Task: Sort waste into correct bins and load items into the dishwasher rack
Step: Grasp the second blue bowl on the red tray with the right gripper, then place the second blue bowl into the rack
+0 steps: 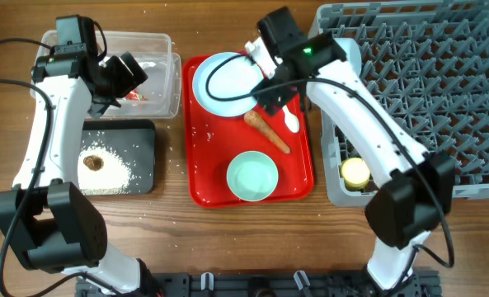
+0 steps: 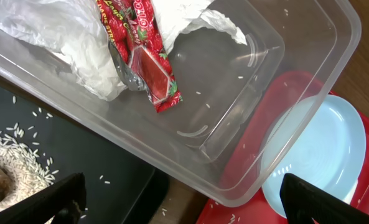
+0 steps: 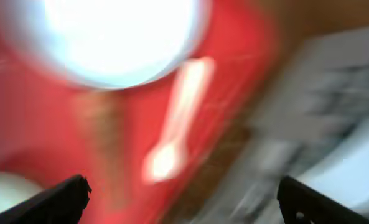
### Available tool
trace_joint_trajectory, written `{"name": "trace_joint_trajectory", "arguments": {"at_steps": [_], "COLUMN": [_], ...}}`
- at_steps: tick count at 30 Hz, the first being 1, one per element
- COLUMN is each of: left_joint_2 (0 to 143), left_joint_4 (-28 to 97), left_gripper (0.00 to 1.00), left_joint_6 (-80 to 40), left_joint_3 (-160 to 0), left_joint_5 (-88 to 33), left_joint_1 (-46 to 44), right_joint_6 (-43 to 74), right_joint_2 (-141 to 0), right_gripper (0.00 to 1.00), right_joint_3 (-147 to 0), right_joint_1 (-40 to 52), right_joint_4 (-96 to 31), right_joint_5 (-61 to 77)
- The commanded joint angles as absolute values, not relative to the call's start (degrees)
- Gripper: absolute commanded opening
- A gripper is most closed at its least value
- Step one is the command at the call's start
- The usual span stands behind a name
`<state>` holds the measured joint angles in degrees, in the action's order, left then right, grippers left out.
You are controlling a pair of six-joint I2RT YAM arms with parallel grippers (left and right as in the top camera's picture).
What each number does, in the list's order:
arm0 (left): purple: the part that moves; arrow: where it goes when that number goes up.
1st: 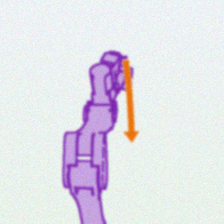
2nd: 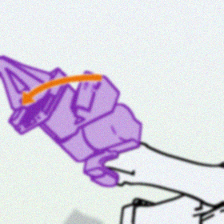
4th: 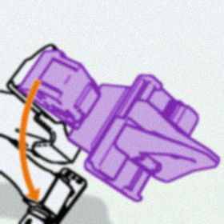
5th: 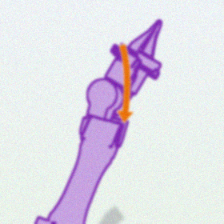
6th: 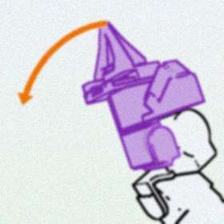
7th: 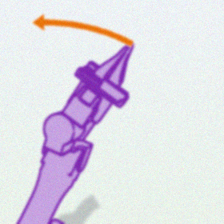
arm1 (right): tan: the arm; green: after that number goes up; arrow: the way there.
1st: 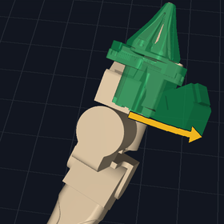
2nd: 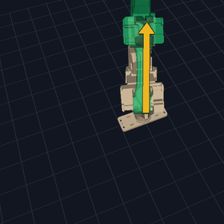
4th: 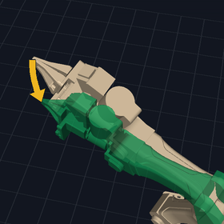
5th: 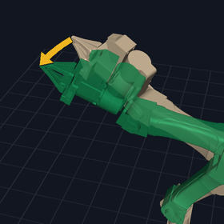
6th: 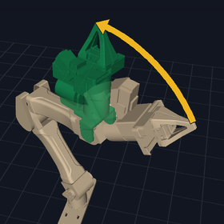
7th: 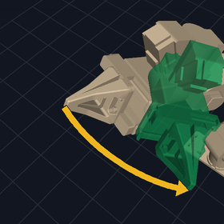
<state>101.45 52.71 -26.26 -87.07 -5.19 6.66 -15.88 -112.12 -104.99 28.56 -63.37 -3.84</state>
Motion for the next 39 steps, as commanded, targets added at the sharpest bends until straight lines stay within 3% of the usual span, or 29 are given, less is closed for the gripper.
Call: {"name": "trace_joint_trajectory", "arguments": {"at_steps": [1, 5, 8, 12, 18, 21, 28, 30, 34, 36, 39], "left_joint_2": [101.03, 101.03, 101.03, 101.03, 101.03, 101.03, 101.03, 101.03, 101.03, 101.03, 101.03], "left_joint_4": [52.56, 52.56, 52.56, 52.56, 52.56, 52.56, 52.56, 52.56, 52.56, 52.56, 52.56], "left_gripper": [1.0, 1.0, 1.0, 1.0, 1.0, 1.0, 1.0, 1.0, 1.0, 1.0, 1.0], "left_joint_6": [-26.17, -26.17, -26.17, -26.17, -26.17, -26.17, -26.17, -26.17, -26.17, -26.17, -26.17], "left_joint_3": [-87.33, -87.33, -87.33, -87.33, -87.33, -87.33, -87.33, -87.33, -87.33, -87.33, -87.33], "left_joint_5": [-4.82, -4.82, -4.82, -4.82, -4.82, -4.82, -4.82, -4.82, -4.82, -4.82, -4.82], "left_joint_1": [6.92, 6.92, 6.92, 6.92, 6.92, 6.92, 6.92, 6.92, 6.92, 6.92, 6.92], "right_joint_6": [-6.63, 6.94, 10.94, 11.14, 14.13, 15.18, 15.05, 17.02, 34.35, 35.0, 34.5], "right_joint_2": [-111.66, -111.66, -111.63, -111.66, -111.66, -111.63, -107.0, -102.45, -93.3, -93.21, -96.4], "right_gripper": [0.91, 0.6, 0.59, 0.55, 0.25, 0.05, 0.04, 0.04, 0.04, 0.04, 0.04], "right_joint_3": [-103.44, -91.5, -82.39, -80.55, -75.88, -75.37, -87.18, -92.88, -94.43, -93.73, -86.39], "right_joint_1": [28.42, 28.49, 28.75, 30.59, 32.73, 32.58, 30.46, 29.32, 28.36, 27.0, 20.38], "right_joint_4": [-68.95, -70.81, -69.78, -66.57, -59.55, -59.2, -68.03, -73.43, -82.3, -83.44, -73.78], "right_joint_5": [19.33, 16.78, 15.9, 15.9, 11.31, 9.47, 4.38, -8.97, -52.16, -57.3, -62.57]}}
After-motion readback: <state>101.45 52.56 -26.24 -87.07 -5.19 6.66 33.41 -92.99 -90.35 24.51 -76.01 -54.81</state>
